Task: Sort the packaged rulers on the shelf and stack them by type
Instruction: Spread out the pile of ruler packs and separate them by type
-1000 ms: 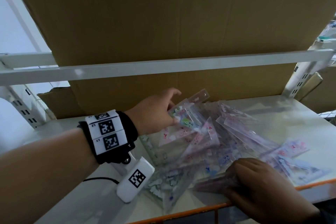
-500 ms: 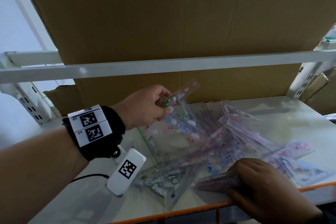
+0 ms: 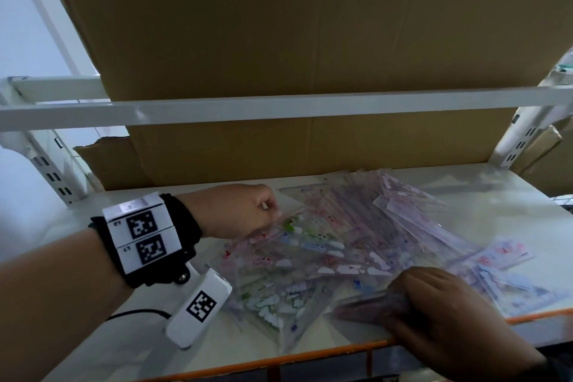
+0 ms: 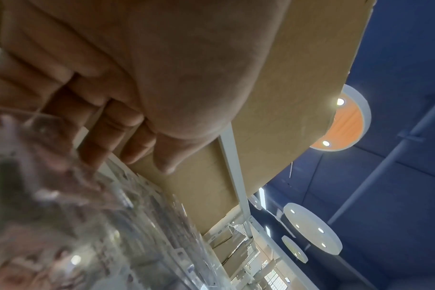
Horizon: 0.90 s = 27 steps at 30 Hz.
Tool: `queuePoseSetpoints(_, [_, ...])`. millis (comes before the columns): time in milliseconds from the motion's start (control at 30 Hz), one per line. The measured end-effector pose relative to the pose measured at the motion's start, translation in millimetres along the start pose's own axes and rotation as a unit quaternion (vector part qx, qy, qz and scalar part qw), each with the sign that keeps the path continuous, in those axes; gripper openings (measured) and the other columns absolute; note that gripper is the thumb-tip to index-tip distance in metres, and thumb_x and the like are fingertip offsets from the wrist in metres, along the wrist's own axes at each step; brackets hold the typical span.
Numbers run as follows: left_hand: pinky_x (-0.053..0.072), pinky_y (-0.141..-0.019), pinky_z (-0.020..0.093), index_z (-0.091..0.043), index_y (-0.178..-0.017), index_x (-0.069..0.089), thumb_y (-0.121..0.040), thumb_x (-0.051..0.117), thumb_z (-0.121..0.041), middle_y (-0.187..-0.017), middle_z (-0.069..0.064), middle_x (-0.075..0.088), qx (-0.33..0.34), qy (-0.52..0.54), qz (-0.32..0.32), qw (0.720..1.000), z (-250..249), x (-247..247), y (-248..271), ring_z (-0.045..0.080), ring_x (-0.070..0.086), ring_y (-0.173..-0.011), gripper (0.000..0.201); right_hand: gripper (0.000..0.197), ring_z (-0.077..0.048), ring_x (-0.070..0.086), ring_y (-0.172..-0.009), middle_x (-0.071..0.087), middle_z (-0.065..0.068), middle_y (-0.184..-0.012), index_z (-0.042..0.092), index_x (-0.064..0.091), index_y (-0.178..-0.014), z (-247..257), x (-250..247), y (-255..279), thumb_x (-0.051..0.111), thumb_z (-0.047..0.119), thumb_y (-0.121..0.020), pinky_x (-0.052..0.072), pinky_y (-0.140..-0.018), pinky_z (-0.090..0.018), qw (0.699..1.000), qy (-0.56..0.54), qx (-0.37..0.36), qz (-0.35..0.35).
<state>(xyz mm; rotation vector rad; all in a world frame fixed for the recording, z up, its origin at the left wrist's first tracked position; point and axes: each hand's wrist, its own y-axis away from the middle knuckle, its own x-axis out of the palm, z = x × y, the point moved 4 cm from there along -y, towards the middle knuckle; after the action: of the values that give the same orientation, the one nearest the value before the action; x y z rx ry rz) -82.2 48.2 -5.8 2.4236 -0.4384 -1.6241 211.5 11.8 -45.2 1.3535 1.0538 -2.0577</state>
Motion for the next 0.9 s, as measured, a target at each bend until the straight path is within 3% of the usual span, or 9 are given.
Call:
queuePoseSetpoints(67, [0.047, -0.075, 0.028, -0.032, -0.117, 0.055, -0.099, 0.041, -0.052, -0.104, -0.013, 0.065, 0.003, -0.068, 0.008, 0.998, -1.3, -3.6, 2.9, 0.005, 0.059, -0.086, 0.031, 0.020, -0.010, 0.064, -0.068, 0.062, 0.012, -0.074, 0.023, 0.066, -0.077, 1.2, -1.1, -0.6, 0.075, 0.041, -0.074, 0.046, -0.063, -0.016, 1.000, 0.005, 0.002, 0.003])
queuePoseSetpoints(133, [0.049, -0.081, 0.030, -0.031, -0.117, 0.058, -0.099, 0.043, -0.052, -0.110, -0.012, 0.062, 0.014, -0.122, 0.008, 0.992, -8.6, -9.1, 4.0, 0.006, 0.057, -0.092, 0.032, 0.021, -0.009, 0.064, -0.068, 0.063, 0.012, -0.074, 0.024, 0.067, -0.077, 2.2, -2.4, -1.3, 0.078, 0.041, -0.071, 0.047, -0.062, -0.016, 1.000, 0.007, 0.000, 0.003])
queuePoseSetpoints(300, [0.049, -0.076, 0.030, -0.026, -0.108, 0.064, -0.097, 0.050, -0.046, -0.100, -0.009, 0.064, 0.106, -0.156, 0.022, 0.982, -66.7, -17.6, -27.5, 0.008, 0.058, -0.087, 0.027, 0.021, -0.007, 0.063, -0.067, 0.063, 0.013, -0.074, 0.026, 0.065, -0.076, 1.9, -3.1, -2.7, 0.075, 0.045, -0.072, 0.044, -0.062, -0.012, 1.000, 0.004, -0.008, 0.019])
queuePoseSetpoints(400, [0.051, -0.082, 0.034, -0.021, -0.116, 0.063, -0.098, 0.052, -0.038, -0.109, -0.003, 0.065, 0.173, -0.181, 0.016, 0.968, -113.6, -12.3, -61.5, 0.014, 0.059, -0.095, 0.027, 0.022, -0.004, 0.063, -0.068, 0.064, 0.013, -0.074, 0.026, 0.067, -0.077, -0.9, -2.2, -2.9, 0.076, 0.047, -0.075, 0.046, -0.063, -0.011, 0.999, 0.007, -0.008, 0.035])
queuePoseSetpoints(533, [0.047, -0.092, 0.032, -0.018, -0.138, 0.048, -0.094, 0.059, -0.041, -0.135, 0.002, 0.051, 0.243, -0.189, 0.024, 0.951, -161.6, 5.2, -103.0, 0.020, 0.055, -0.112, 0.050, 0.025, -0.008, 0.065, -0.069, 0.065, 0.009, -0.074, 0.023, 0.069, -0.080, -3.3, -1.5, -2.3, 0.067, 0.048, -0.082, 0.051, -0.063, -0.016, 0.999, 0.004, -0.014, 0.034])
queuePoseSetpoints(633, [0.043, -0.100, 0.031, -0.021, -0.145, 0.037, -0.081, 0.071, -0.054, -0.149, 0.000, 0.038, 0.267, -0.199, 0.045, 0.942, -184.1, 21.5, -126.9, 0.021, 0.048, -0.125, 0.080, 0.027, -0.010, 0.064, -0.067, 0.064, 0.006, -0.071, 0.021, 0.068, -0.078, -2.9, -2.2, -2.0, 0.064, 0.047, -0.083, 0.051, -0.062, -0.018, 0.999, 0.015, -0.016, 0.039])
queuePoseSetpoints(767, [0.023, -0.116, 0.037, -0.025, -0.155, 0.019, -0.067, 0.075, -0.068, -0.162, -0.001, 0.017, 0.247, -0.272, 0.108, 0.924, -196.3, 39.6, -150.5, 0.021, 0.022, -0.146, 0.113, 0.025, -0.012, 0.063, -0.069, 0.064, 0.005, -0.073, 0.020, 0.066, -0.079, -2.8, -4.8, -0.5, 0.065, 0.045, -0.081, 0.051, -0.064, -0.020, 0.998, 0.013, -0.018, 0.051])
queuePoseSetpoints(900, [0.040, -0.106, 0.039, -0.021, -0.149, 0.028, -0.063, 0.078, -0.069, -0.151, 0.004, 0.040, 0.212, -0.298, 0.125, 0.922, -201.5, 36.7, -162.6, 0.026, 0.043, -0.133, 0.111, 0.029, -0.016, 0.063, -0.075, 0.065, 0.004, -0.079, 0.019, 0.066, -0.084, -4.6, -4.5, 1.8, 0.062, 0.047, -0.084, 0.051, -0.068, -0.025, 0.998, 0.004, -0.003, 0.068])
